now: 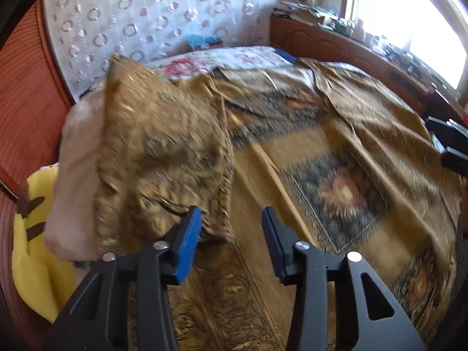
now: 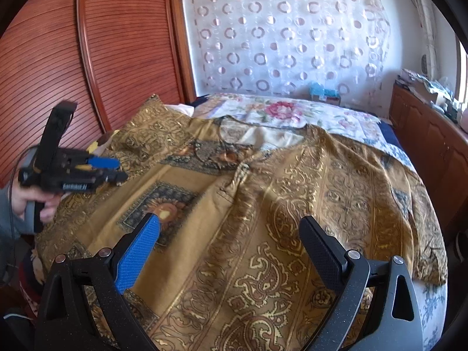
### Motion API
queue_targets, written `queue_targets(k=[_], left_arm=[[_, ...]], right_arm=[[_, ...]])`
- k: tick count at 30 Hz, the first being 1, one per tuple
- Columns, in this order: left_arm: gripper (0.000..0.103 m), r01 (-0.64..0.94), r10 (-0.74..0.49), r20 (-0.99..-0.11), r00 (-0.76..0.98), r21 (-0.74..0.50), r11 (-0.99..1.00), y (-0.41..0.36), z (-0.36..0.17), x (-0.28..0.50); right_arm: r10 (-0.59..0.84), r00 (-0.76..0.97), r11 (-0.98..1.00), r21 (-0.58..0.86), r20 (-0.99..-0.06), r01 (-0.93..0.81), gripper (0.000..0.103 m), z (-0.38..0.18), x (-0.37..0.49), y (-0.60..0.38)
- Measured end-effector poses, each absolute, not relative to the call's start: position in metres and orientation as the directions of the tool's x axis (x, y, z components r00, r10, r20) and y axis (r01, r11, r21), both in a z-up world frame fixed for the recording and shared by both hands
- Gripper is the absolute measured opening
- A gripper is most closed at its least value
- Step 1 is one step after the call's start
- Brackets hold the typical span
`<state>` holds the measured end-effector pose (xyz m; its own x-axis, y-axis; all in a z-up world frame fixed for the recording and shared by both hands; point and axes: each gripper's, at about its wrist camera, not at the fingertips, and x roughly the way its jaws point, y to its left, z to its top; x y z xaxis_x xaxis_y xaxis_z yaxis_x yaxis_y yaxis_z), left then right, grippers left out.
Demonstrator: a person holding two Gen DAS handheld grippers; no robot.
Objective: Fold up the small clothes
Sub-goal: 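Lift the grasped shirt side with the left gripper and fold it toward the shirt center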
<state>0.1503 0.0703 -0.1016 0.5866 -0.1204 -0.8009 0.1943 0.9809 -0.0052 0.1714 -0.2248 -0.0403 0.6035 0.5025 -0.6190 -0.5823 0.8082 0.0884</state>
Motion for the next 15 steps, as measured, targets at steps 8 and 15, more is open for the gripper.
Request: queue_targets(k=[8, 15], left_arm=[[0.003, 0.164, -0.085, -0.799, 0.595, 0.017, 0.986, 0.076, -0.102, 0.157], [0.003, 0.160, -0.129, -0.753, 0.645, -0.032, 0.987, 0.071, -0.079, 0.146]], right_arm=[[0.495, 0.595, 0.810, 0.087, -0.633, -0.581, 0.097, -0.046, 0.167, -0.227], [0.487, 0.595, 0.822, 0.106, -0.639, -0.560, 0.097, -0.053, 0.171, -0.237]])
